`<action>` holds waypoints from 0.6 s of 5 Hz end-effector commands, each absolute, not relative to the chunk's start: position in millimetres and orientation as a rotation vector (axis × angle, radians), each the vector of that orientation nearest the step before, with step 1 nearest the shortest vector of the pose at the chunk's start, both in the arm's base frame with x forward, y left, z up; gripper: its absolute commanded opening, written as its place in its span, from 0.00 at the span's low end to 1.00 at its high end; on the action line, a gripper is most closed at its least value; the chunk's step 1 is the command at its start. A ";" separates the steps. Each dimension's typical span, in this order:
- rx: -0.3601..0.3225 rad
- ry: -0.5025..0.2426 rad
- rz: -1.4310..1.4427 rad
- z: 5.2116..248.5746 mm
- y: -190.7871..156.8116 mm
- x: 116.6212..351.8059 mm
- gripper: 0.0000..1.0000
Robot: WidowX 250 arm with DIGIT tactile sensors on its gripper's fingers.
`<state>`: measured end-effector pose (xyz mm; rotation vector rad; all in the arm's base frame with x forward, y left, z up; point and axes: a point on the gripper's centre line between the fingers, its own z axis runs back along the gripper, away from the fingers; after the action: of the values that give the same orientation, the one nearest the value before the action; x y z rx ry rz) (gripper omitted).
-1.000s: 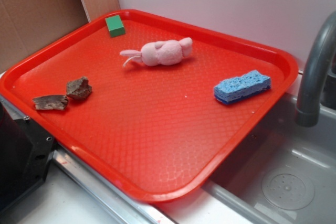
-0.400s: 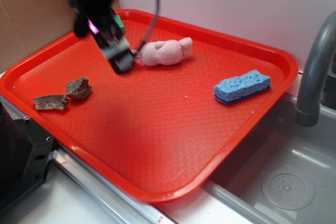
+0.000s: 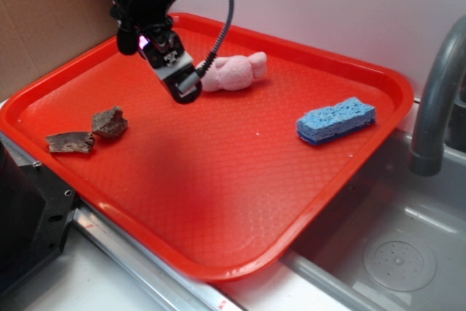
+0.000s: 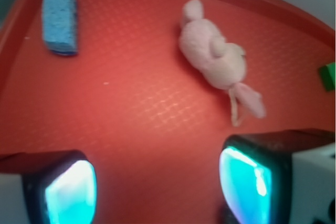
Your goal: Grab the blue sponge.
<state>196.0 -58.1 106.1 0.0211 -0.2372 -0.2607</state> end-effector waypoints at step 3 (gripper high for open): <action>0.008 -0.274 -0.457 99.7 -113.2 243.2 1.00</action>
<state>234.4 -105.0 83.3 0.0186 -0.2180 -0.4520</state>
